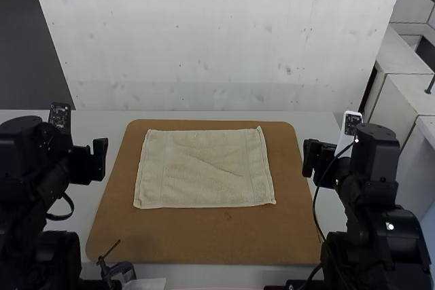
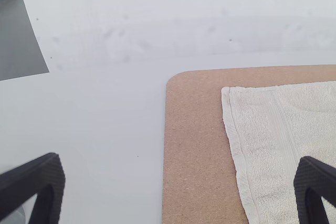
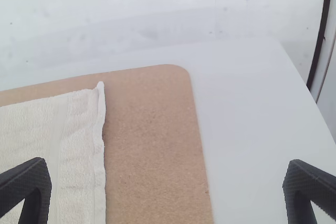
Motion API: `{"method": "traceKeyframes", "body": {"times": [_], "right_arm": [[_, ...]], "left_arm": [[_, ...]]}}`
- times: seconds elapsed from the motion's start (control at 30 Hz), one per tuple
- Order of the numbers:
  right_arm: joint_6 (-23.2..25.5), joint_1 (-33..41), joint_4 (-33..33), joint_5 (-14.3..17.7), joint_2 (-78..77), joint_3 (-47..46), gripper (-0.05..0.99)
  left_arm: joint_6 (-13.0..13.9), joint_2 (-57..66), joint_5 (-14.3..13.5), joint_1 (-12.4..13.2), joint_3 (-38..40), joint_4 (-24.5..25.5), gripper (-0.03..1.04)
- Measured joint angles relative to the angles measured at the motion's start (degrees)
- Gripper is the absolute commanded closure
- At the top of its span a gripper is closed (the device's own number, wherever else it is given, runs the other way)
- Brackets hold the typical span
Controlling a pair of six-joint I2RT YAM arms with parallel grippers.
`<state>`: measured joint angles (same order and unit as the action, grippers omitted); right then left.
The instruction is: Fold the towel.
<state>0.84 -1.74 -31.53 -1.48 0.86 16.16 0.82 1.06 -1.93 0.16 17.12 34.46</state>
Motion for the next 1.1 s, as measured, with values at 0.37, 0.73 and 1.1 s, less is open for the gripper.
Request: {"method": "traceKeyframes", "body": {"times": [0.37,0.73,1.1], "right_arm": [[0.0,0.0,0.0,0.0,0.0,0.0,-0.02],[0.0,0.0,0.0,0.0,0.0,0.0,-0.02],[0.0,0.0,0.8,0.3,0.5,0.2,-0.03]], "left_arm": [[0.0,0.0,0.0,0.0,0.0,0.0,0.03],[0.0,0.0,0.7,0.0,0.0,-0.5,0.03],[-0.2,0.1,2.6,-0.1,0.0,-4.6,0.05]]}}
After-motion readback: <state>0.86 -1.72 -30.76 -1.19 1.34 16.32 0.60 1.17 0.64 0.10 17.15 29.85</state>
